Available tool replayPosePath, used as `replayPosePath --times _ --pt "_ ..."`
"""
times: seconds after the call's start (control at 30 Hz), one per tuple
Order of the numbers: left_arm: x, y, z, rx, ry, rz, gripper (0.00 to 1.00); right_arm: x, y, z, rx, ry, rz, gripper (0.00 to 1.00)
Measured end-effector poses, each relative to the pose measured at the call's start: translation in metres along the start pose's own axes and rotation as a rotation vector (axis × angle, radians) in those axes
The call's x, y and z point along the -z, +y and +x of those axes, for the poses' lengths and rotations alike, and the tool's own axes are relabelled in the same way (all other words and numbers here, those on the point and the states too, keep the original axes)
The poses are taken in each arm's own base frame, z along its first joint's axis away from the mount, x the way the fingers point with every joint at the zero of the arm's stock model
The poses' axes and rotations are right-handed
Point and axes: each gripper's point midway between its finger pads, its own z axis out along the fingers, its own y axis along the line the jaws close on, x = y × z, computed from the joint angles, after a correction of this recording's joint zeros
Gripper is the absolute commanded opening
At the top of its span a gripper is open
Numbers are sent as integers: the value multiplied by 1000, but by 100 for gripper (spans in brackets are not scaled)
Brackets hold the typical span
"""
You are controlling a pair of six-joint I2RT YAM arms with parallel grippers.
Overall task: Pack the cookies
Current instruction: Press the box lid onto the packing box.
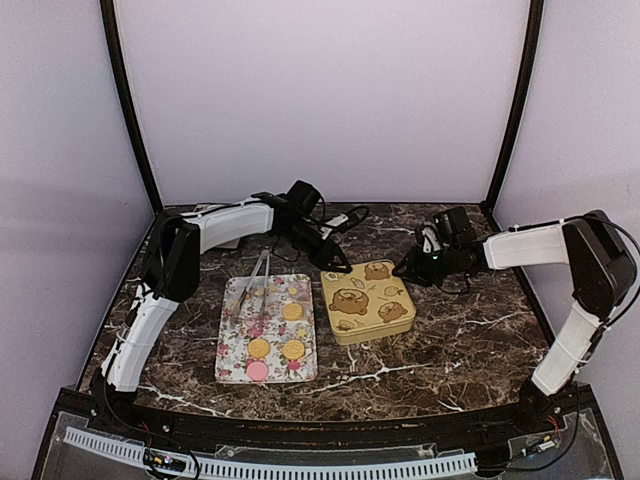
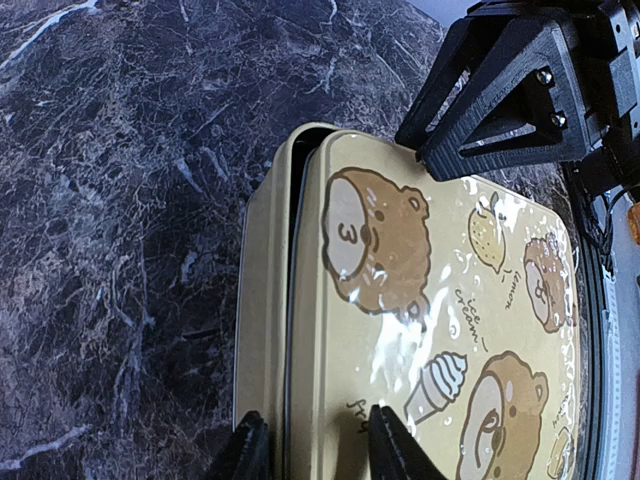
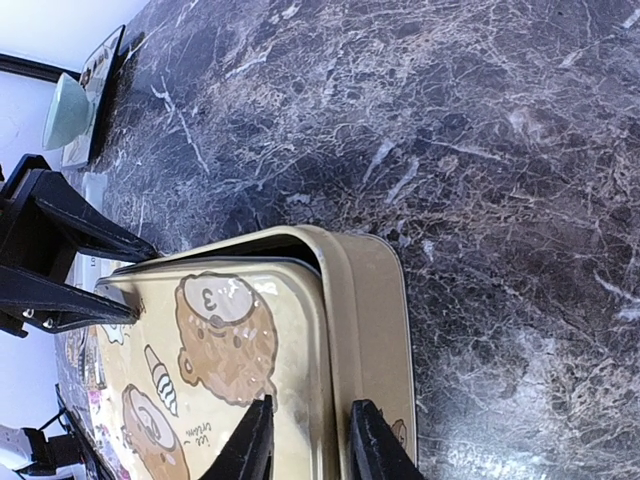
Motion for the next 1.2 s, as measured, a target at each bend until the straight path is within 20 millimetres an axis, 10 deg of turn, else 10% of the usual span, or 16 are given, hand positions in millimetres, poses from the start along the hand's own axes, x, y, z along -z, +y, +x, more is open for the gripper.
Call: replayPosePath --times 0.4,0.57,0.73,1.2 --pt "-1 2 -4 19 -20 5 28 -1 5 3 42 19 -37 34" --pt "0 4 -8 8 -25 -12 68 -5 -3 6 46 26 -23 26" --pt "7 3 2 -25 35 -42 75 -6 -9 5 33 14 -38 24" --pt "100 -57 53 -56 119 -95 65 -6 -9 4 8 13 -57 23"
